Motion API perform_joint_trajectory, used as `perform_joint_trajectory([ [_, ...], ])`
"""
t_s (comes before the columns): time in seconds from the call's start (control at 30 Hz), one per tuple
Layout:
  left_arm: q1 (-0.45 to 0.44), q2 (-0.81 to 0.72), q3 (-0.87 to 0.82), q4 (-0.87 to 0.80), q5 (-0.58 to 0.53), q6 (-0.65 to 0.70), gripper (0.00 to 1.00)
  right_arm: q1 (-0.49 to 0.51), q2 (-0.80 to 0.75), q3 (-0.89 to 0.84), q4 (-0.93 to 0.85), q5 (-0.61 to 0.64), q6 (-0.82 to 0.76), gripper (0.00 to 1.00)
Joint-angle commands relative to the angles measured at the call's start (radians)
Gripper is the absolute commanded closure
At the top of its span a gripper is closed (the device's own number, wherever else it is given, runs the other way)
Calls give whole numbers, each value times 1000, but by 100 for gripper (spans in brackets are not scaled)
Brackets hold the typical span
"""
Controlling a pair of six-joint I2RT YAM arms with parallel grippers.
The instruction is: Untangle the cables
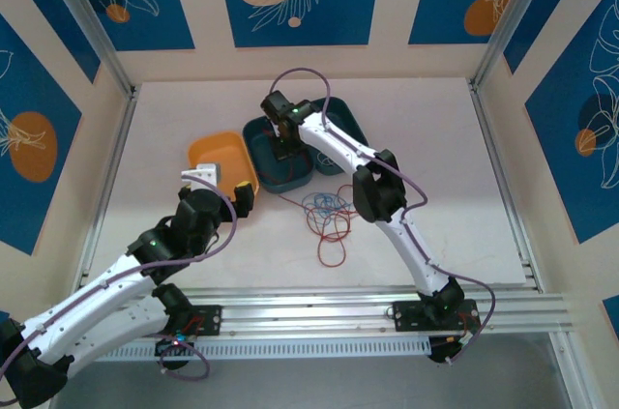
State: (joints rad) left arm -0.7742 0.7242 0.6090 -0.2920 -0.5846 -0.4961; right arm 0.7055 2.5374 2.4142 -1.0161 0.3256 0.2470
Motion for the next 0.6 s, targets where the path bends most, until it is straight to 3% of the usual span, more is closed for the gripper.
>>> perform_joint_trajectory([
  [0.0, 15, 3, -8, 21, 7, -11, 0, 35, -24, 29, -33, 42, -45, 88],
  [0.37, 16, -8, 6, 17, 30, -17, 0, 87, -175, -42, -8, 119, -66, 56],
  [0.57, 15, -12, 11, 16, 33, -18, 0, 92, -306, -164, 23, 129, -37, 48],
])
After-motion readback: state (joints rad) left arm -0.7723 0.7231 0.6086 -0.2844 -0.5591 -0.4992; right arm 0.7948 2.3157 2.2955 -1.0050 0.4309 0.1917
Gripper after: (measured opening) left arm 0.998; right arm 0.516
